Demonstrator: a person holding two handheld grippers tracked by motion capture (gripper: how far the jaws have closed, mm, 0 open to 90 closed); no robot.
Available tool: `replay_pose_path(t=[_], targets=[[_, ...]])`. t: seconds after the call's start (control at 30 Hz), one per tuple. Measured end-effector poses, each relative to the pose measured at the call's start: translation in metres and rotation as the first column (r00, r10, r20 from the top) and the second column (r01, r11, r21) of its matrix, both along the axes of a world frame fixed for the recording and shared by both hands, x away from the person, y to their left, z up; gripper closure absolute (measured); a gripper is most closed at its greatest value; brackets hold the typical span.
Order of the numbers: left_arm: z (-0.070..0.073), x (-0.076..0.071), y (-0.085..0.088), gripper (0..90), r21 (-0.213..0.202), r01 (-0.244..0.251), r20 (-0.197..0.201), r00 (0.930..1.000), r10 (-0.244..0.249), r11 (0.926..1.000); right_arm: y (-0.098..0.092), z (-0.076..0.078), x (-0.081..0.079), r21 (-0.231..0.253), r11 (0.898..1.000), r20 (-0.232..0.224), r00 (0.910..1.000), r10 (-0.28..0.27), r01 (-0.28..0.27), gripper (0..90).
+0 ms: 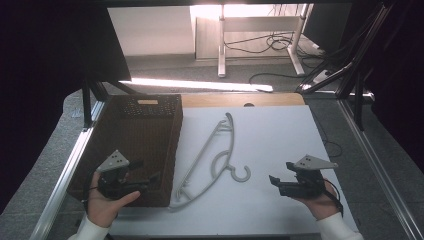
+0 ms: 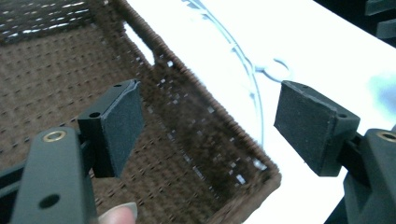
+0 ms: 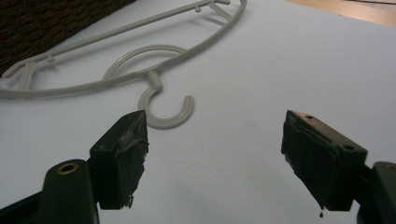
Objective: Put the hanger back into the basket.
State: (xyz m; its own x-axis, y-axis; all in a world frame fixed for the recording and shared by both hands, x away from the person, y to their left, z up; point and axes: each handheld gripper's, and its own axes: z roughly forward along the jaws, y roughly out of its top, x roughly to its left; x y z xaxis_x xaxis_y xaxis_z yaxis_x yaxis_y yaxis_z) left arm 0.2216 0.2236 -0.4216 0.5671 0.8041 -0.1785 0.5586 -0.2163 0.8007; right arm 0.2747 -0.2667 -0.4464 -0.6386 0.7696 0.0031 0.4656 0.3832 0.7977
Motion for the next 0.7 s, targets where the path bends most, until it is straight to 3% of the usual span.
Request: replay_pose_path(t=[0.3, 0.7], targets=[[0.004, 0.008, -0.026, 23.8, 0.002, 0.065, -0.013, 0.9978, -0.065, 0.9979, 0.002, -0.001, 0.0, -0.01, 1.0, -0.005, 0.9999, 0.014, -0.014, 23.0], [0.009, 0.025, -0.061, 26.4, 0.002, 0.111, -0.027, 0.9935, -0.111, 0.9938, -0.001, -0.002, 0.0, -0.015, 1.0, -0.006, 1.0, 0.001, -0.001, 22.9]])
